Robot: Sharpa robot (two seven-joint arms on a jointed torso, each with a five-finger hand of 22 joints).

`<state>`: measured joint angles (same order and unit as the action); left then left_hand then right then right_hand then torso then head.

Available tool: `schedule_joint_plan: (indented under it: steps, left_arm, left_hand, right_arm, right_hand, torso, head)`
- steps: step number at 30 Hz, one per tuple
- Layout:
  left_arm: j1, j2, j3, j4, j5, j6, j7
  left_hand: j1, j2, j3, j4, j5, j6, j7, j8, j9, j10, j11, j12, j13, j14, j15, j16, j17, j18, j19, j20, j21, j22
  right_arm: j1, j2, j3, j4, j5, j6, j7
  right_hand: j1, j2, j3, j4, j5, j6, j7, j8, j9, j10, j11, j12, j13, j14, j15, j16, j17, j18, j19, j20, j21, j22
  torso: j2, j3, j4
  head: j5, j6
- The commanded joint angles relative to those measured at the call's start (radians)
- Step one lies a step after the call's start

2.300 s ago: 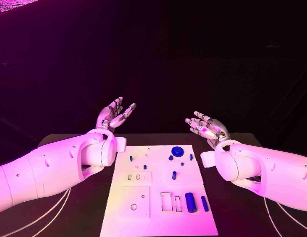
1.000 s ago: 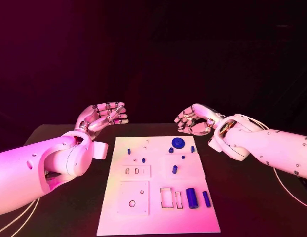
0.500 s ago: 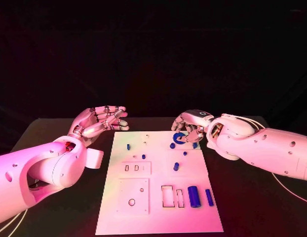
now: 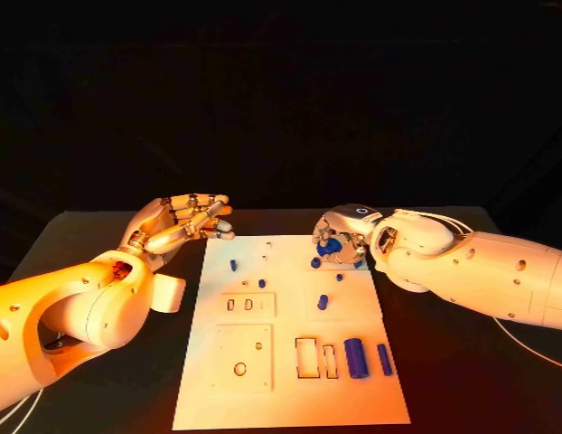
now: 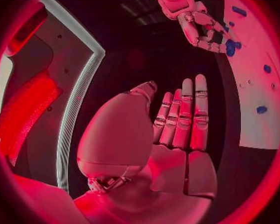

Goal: Assemble the parts on the task board

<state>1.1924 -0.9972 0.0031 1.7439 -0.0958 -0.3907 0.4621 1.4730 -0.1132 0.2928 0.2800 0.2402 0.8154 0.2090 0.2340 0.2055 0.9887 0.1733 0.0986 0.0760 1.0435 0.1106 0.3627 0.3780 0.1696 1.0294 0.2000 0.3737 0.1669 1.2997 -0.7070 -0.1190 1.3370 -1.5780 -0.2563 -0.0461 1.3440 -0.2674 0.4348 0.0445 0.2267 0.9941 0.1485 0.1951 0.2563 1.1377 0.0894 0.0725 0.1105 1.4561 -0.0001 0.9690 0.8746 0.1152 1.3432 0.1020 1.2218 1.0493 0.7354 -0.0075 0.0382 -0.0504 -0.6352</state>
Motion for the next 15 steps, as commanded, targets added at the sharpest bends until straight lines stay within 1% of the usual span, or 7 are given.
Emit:
schedule_joint_plan:
  steps: [1,2,3,6,9,10,15]
  left_arm:
    - [0.002,-0.002,0.002,0.005,-0.008,0.026,0.005]
    - [0.003,-0.003,0.002,0.005,-0.008,0.026,0.005]
    - [0.003,-0.003,0.002,0.005,-0.008,0.026,0.005]
    - [0.004,-0.005,0.003,0.007,-0.008,0.026,0.005]
    - [0.005,-0.006,0.003,0.008,-0.008,0.027,0.006]
    - [0.005,-0.006,0.003,0.009,-0.008,0.027,0.006]
    - [0.007,-0.008,0.004,0.01,-0.008,0.027,0.005]
  left_hand:
    - [0.002,-0.011,0.006,0.001,0.0,0.005,0.021,0.001,0.001,0.005,0.0,-0.006,-0.002,-0.01,0.001,0.006,0.004,0.01,0.006,0.0,0.005,0.003]
    - [0.002,-0.011,0.007,0.002,0.0,0.004,0.021,0.001,0.001,0.005,0.0,-0.007,-0.002,-0.012,0.001,0.007,0.006,0.009,0.005,0.0,0.006,0.003]
    - [0.002,-0.011,0.007,0.002,0.0,0.004,0.021,0.001,0.001,0.005,0.0,-0.007,-0.002,-0.012,0.001,0.007,0.006,0.009,0.005,0.0,0.006,0.003]
    - [0.001,-0.011,0.007,0.002,0.0,0.004,0.022,0.001,0.001,0.004,0.001,-0.007,-0.002,-0.014,0.001,0.007,0.007,0.009,0.005,0.0,0.007,0.004]
    - [0.001,-0.011,0.007,0.002,0.0,0.004,0.022,0.001,0.001,0.004,0.001,-0.007,-0.002,-0.014,0.001,0.007,0.007,0.009,0.005,0.0,0.007,0.004]
    - [0.001,-0.011,0.007,0.002,0.0,0.004,0.022,0.001,0.001,0.004,0.001,-0.007,-0.002,-0.014,0.001,0.007,0.007,0.009,0.005,0.0,0.007,0.004]
    - [0.001,-0.011,0.007,0.002,0.0,0.003,0.022,0.001,0.002,0.004,0.001,-0.008,-0.002,-0.016,0.002,0.007,0.009,0.009,0.004,0.0,0.008,0.005]
  right_arm:
    - [-0.003,0.003,0.0,-0.002,-0.027,0.038,-0.017]
    - [-0.003,0.003,0.0,-0.002,-0.027,0.04,-0.017]
    - [-0.004,0.004,0.0,-0.003,-0.027,0.042,-0.017]
    - [-0.006,0.008,0.0,-0.007,-0.027,0.046,-0.018]
    - [-0.008,0.011,0.0,-0.009,-0.027,0.052,-0.018]
    - [-0.008,0.012,0.0,-0.009,-0.027,0.053,-0.018]
    - [-0.012,0.014,0.0,-0.005,-0.025,0.062,-0.018]
  right_hand:
    - [0.014,-0.001,-0.003,0.006,0.005,-0.006,-0.001,-0.006,0.001,-0.007,-0.001,0.003,0.002,0.007,0.001,0.007,0.004,-0.02,0.003,0.0,0.005,0.004]
    - [0.015,-0.001,-0.003,0.007,0.005,-0.006,-0.001,-0.006,0.002,-0.007,-0.001,0.003,0.002,0.007,0.001,0.01,0.006,-0.02,0.004,0.001,0.008,0.008]
    - [0.015,-0.001,-0.003,0.007,0.005,-0.006,-0.001,-0.006,0.002,-0.007,-0.001,0.003,0.002,0.007,0.001,0.01,0.006,-0.02,0.004,0.001,0.008,0.008]
    - [0.017,0.002,-0.001,0.01,0.006,-0.003,-0.001,-0.005,0.005,-0.003,-0.001,0.006,0.004,0.011,0.001,0.039,0.034,-0.025,0.015,0.001,0.03,0.04]
    - [0.018,0.005,0.002,0.014,0.006,0.001,-0.001,-0.003,0.007,0.002,-0.001,0.009,0.006,0.013,0.001,0.056,0.048,-0.027,0.02,0.002,0.043,0.057]
    - [0.019,0.006,0.006,0.017,0.007,0.003,-0.001,-0.002,0.009,0.006,-0.001,0.011,0.007,0.014,0.001,0.07,0.061,-0.03,0.026,0.002,0.056,0.076]
    - [0.021,0.009,0.026,0.025,0.007,0.016,-0.002,0.004,0.016,0.031,-0.004,0.021,0.012,0.015,-0.001,0.101,0.087,-0.036,0.039,0.001,0.086,0.118]
  torso:
    - [0.007,-0.0004,0.0044]
    - [0.008,-0.0005,0.0052]
    - [0.008,-0.0003,0.0046]
    - [0.009,-0.0006,0.0056]
    - [0.012,-0.001,0.0079]
    - [0.013,-0.001,0.0082]
    - [0.019,-0.0017,0.0124]
  head:
    - [-0.005,-0.002]
    - [-0.006,-0.001]
    - [-0.006,-0.002]
    - [-0.005,-0.004]
    - [-0.006,-0.005]
    - [-0.007,-0.005]
    - [-0.009,-0.003]
